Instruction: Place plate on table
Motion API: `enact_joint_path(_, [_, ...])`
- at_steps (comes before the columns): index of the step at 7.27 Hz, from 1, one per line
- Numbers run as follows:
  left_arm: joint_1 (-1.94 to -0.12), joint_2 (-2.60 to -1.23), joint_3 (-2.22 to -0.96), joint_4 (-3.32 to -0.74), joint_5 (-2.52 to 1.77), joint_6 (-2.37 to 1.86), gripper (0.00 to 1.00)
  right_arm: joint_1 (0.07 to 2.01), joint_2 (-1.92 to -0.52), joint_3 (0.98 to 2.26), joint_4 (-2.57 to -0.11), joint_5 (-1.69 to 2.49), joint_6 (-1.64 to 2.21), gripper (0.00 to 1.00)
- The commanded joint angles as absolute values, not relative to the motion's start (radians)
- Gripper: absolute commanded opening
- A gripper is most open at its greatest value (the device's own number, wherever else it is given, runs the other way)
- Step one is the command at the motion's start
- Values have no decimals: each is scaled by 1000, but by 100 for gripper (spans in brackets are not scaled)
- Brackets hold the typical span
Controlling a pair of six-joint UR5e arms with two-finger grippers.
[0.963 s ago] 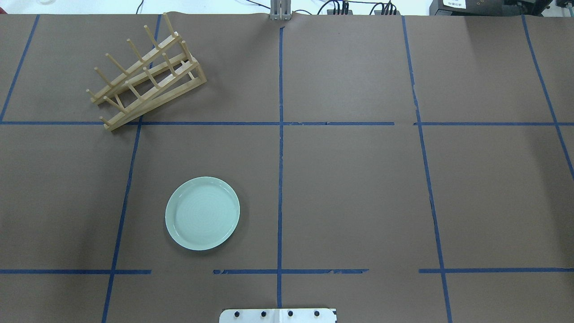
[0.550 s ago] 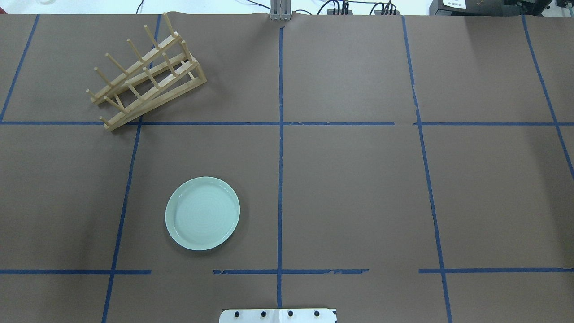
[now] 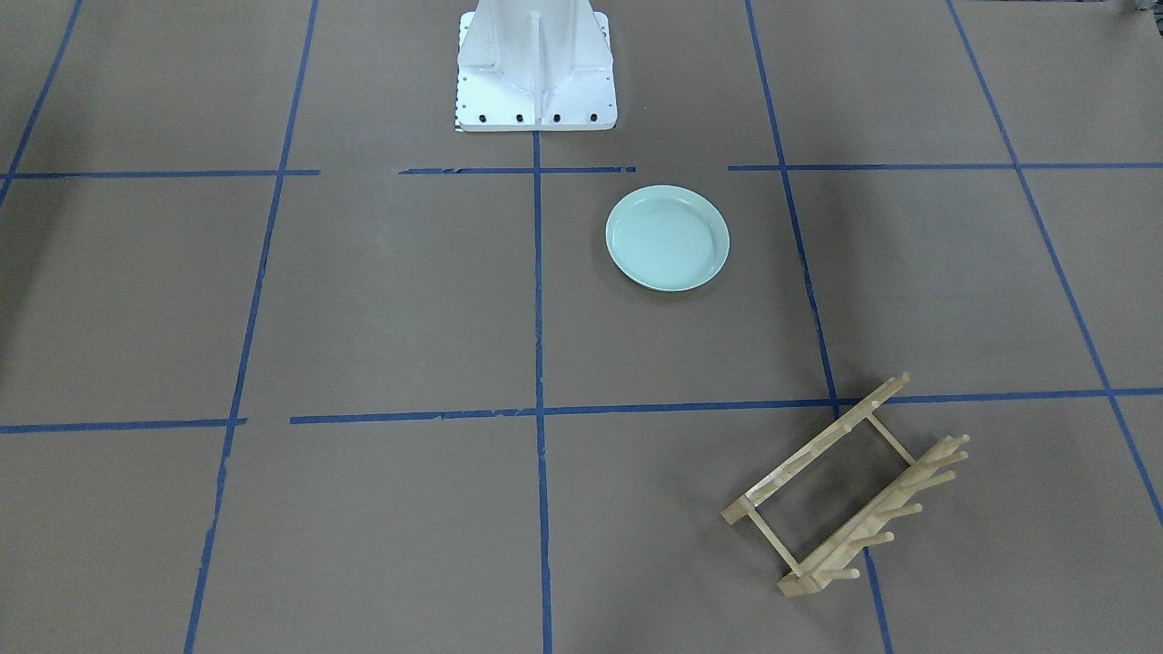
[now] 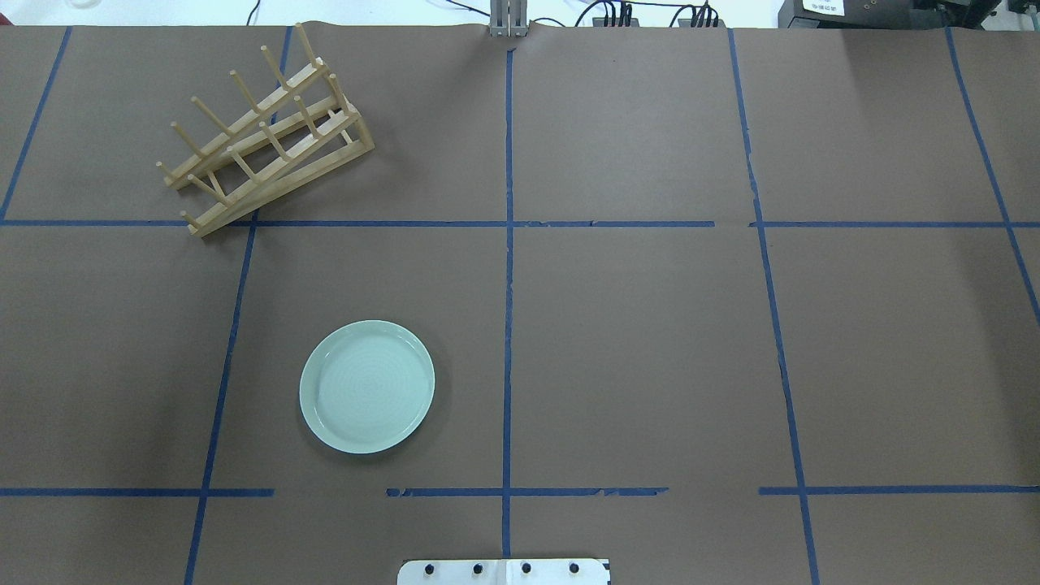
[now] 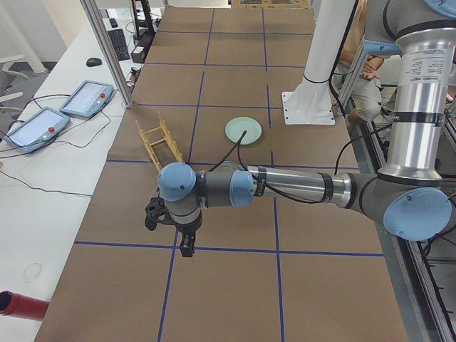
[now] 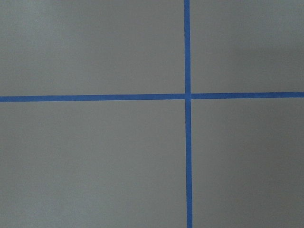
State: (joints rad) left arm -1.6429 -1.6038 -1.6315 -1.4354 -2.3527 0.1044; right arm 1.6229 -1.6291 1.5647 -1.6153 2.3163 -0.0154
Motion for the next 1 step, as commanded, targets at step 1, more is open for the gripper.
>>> enact_joint_path(1, [-1641, -1608, -1629, -1436, -2346, 106, 100, 1623, -1629, 1565, -1615, 2316, -15, 100])
